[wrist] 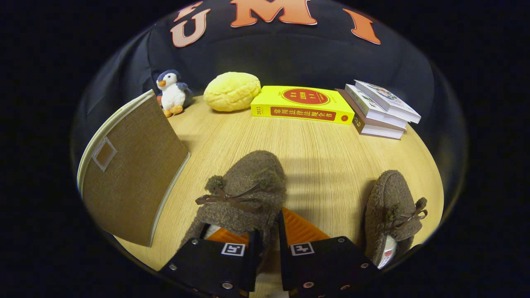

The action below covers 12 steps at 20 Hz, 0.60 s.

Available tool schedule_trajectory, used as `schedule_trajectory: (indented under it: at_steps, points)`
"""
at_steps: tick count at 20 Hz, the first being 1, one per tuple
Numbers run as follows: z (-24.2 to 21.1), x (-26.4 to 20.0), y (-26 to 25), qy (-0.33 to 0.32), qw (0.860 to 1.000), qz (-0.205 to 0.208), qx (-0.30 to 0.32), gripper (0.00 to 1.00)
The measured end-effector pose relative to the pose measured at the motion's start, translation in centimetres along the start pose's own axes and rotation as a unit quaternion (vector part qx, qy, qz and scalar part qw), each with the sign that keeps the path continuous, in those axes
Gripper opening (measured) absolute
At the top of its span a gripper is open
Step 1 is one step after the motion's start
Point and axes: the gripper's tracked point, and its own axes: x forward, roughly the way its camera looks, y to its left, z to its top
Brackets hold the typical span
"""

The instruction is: Open the storage box then place both shoes into the box .Put the left shoe in first, then the right shoe, with the right side of both shoes facing outward in a uniform manner.

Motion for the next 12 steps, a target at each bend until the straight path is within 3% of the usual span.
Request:
schedule_trajectory:
  at_steps: [5, 12]
  points:
    - [-0.1, -0.6, -0.7, 0.022, 0.998, -0.004, 0.06, 0.11]
    - [3.9, -5.0, 0.8, 0.009, 0.99, 0.025, 0.137, 0.09]
